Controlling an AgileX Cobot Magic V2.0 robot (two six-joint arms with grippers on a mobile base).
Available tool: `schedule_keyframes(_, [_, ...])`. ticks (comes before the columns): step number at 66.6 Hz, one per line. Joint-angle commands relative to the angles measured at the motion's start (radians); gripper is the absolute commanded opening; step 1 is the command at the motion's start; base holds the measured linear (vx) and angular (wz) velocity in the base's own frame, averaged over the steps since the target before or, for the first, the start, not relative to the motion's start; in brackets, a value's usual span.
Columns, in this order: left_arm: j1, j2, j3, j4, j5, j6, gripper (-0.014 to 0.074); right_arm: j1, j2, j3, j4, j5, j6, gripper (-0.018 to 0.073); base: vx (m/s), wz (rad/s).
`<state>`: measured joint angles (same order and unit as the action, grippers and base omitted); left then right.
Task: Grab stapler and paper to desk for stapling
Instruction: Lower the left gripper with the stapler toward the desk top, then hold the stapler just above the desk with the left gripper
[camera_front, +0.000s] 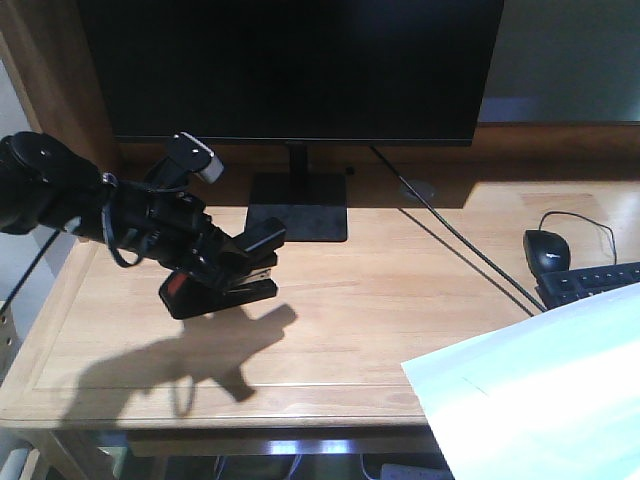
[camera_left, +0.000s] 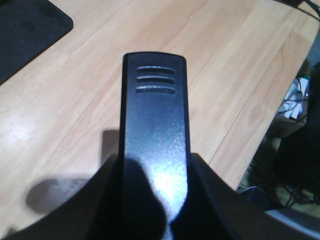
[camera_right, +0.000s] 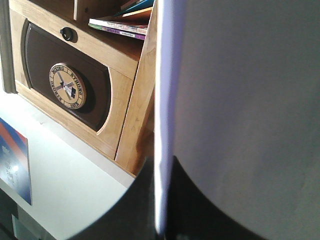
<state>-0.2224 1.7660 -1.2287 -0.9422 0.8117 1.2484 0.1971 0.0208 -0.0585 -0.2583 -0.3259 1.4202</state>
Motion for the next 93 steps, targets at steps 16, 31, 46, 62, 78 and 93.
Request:
schedule_keyframes(16, [0.123,0.116,-0.200,-0.150,0.283,0.315,-0.0007,0.003,0.011,-0.026,-0.005,-0.061,-0.006,-0.0002,0.00,0.00])
schedule_keyframes(31, [0.134,0.224,-0.253,-0.220,0.306,0.550,-0.0007,0.003,0.011,-0.026,-0.005,-0.061,-0.006,-0.0002,0.00,0.00])
schedule_keyframes(46, [0.134,0.332,-0.310,-0.233,0.341,0.579,-0.0007,0.003,0.011,-0.026,-0.005,-0.061,-0.006,-0.0002,0.00,0.00])
schedule_keyframes(62, [0.134,0.391,-0.309,-0.233,0.322,0.614,0.0002,0.003,0.011,-0.026,-0.005,-0.061,-0.006,-0.0002,0.00,0.00])
schedule_keyframes(78, [0.131,0.410,-0.309,-0.230,0.277,0.621,0.0102,0.003,0.011,-0.026,-0.005,-0.061,-0.006,-0.0002,0.00,0.00])
schedule_keyframes(93, [0.131,0.425,-0.309,-0.197,0.246,0.610,0.0290,0.003,0.011,-0.026,-0.005,-0.061,-0.006,-0.0002,0.00,0.00])
